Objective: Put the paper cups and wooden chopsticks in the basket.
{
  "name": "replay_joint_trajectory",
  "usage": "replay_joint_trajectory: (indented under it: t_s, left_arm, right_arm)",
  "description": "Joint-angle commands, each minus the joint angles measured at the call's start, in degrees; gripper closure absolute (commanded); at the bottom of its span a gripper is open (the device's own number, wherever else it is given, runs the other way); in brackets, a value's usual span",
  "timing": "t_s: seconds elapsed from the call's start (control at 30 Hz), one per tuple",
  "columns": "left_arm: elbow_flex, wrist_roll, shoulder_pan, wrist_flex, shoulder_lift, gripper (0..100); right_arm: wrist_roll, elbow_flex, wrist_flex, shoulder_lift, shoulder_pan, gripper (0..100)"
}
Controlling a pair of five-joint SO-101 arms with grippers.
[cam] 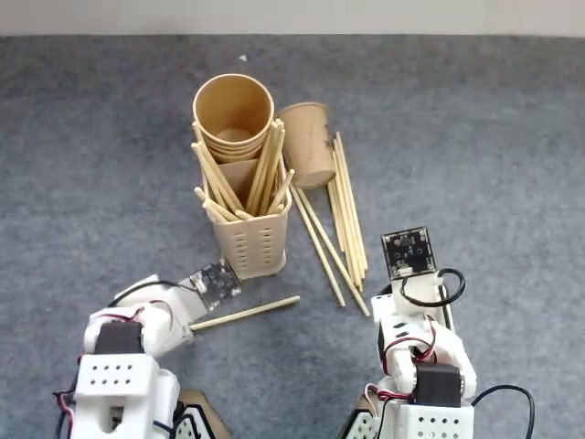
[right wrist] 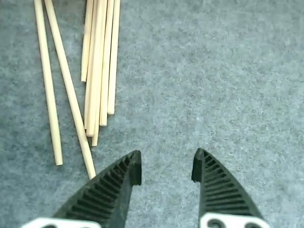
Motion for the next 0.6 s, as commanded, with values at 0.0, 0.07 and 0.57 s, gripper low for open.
replay_joint_trajectory:
  t_s: [0.0, 0.07, 0.57]
  left_arm:
    - [2.68, -4.48, 0.04, -1.32, 0.22, 78]
    - [3.12, -6.86, 0.04, -1.14, 0.22, 82]
    - [-7.16, -8.79, 0.04, 7.82, 0.22, 93]
  right_arm:
    - [0.35, -0.13, -0.84, -0.31, -0.48, 81.6]
    - [0.35, -0.13, -0.84, -0.31, -0.48, 81.6]
    - [0.35, -0.04, -0.92, -0.31, -0.57, 81.6]
